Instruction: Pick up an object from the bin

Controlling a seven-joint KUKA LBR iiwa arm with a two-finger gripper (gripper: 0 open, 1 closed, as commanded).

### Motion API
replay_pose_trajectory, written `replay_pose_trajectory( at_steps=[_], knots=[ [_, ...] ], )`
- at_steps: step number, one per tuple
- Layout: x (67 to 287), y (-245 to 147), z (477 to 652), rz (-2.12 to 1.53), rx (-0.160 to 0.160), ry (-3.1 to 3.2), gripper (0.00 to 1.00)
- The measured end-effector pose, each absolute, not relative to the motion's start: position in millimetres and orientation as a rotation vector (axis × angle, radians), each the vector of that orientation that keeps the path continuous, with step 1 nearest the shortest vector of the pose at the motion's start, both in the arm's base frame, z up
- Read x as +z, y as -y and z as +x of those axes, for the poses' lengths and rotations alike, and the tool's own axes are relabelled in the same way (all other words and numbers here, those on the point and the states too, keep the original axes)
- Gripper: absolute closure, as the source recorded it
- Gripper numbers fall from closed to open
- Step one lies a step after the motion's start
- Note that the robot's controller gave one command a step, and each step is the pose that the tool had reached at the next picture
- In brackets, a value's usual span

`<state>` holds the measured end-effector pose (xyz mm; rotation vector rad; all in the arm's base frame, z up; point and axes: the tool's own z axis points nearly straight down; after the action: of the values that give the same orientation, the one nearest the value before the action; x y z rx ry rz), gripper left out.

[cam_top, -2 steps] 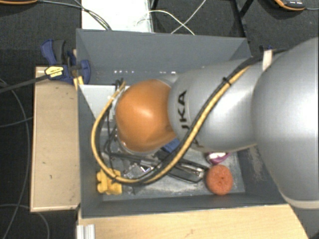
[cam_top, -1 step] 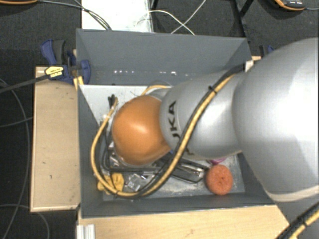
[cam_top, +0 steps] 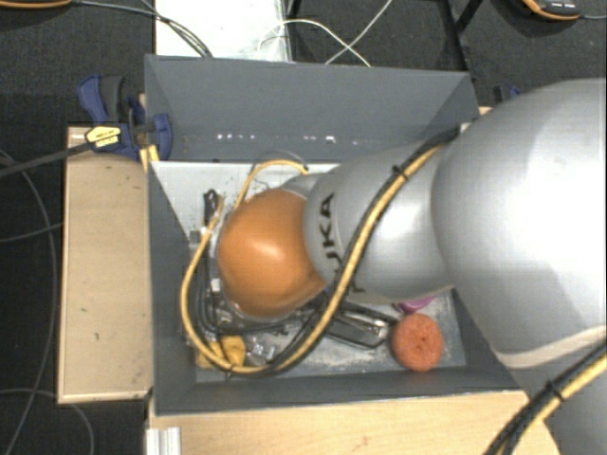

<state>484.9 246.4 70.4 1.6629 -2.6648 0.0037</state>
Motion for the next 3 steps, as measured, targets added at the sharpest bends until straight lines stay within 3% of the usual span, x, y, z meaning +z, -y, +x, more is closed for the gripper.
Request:
replay_pose_trajectory(
  at_steps=[1,3],
  knots=[
    [71.4,-252.6,479.1,1.662,0.004,2.663,1.0],
    [74.0,-252.1,478.4,1.66,0.004,2.662,1.0]
  ],
)
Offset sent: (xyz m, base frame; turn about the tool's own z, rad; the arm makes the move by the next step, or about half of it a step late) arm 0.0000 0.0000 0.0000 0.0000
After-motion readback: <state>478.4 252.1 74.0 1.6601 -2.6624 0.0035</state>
